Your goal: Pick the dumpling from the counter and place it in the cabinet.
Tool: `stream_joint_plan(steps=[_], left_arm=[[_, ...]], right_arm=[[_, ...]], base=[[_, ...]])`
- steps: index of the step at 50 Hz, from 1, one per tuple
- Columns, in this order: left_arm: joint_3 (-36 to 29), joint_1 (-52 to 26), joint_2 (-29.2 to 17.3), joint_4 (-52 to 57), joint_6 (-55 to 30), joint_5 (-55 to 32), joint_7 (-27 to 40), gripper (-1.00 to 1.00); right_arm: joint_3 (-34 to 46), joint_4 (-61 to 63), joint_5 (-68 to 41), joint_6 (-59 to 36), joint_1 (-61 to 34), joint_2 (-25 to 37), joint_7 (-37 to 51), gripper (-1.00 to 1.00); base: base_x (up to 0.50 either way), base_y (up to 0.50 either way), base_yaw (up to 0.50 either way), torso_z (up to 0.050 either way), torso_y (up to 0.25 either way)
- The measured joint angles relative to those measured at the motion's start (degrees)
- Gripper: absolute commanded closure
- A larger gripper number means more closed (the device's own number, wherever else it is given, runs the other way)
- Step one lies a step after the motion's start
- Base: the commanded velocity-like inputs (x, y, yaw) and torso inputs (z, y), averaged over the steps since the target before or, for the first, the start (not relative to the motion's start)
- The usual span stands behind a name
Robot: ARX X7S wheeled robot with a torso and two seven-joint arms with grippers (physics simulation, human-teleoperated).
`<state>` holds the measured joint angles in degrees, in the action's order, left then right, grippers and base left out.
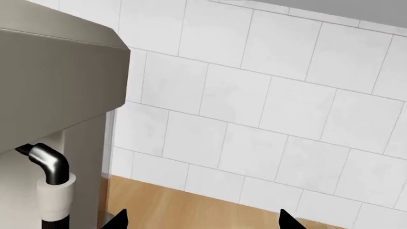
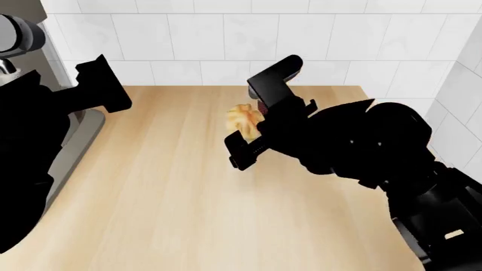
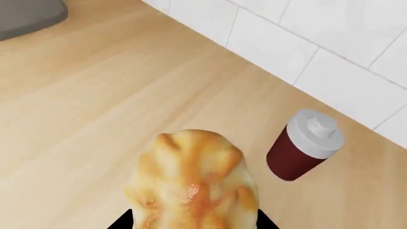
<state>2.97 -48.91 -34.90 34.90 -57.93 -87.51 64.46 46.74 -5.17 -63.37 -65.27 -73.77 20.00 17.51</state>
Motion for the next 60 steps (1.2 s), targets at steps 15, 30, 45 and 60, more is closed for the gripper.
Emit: stream_joint_plan(steps=[15,30,45,60], left_arm=[[-0.30,1.49,-1.05,-0.75,-0.55,-3.64,3.32,-1.00],[-0.55,2.53,-1.57,-1.42,-0.46,-5.89,5.16,-1.00],[-0.78,2.97,-1.80,-1.49,-0.13,-6.56,5.60,-1.00],[-1.08,3.11,-1.94,-1.60,0.22,-6.82,5.72,-1.00]], right_arm=[[-2.49,5.69,-1.90,1.48,-0.28,2.20,0.59,1.00],[-4.21,9.54,-1.99,5.40,-0.53,3.55,-1.91,1.00],[-5.47,11.50,-1.02,9.40,-1.77,4.29,-5.00,1.00],[-7.11,13.77,-1.34,12.26,-2.19,5.12,-6.77,1.00]], base=[[0.00,0.00,0.00,0.000,0.000],[0.00,0.00,0.00,0.000,0.000],[0.00,0.00,0.00,0.000,0.000],[0.00,0.00,0.00,0.000,0.000]])
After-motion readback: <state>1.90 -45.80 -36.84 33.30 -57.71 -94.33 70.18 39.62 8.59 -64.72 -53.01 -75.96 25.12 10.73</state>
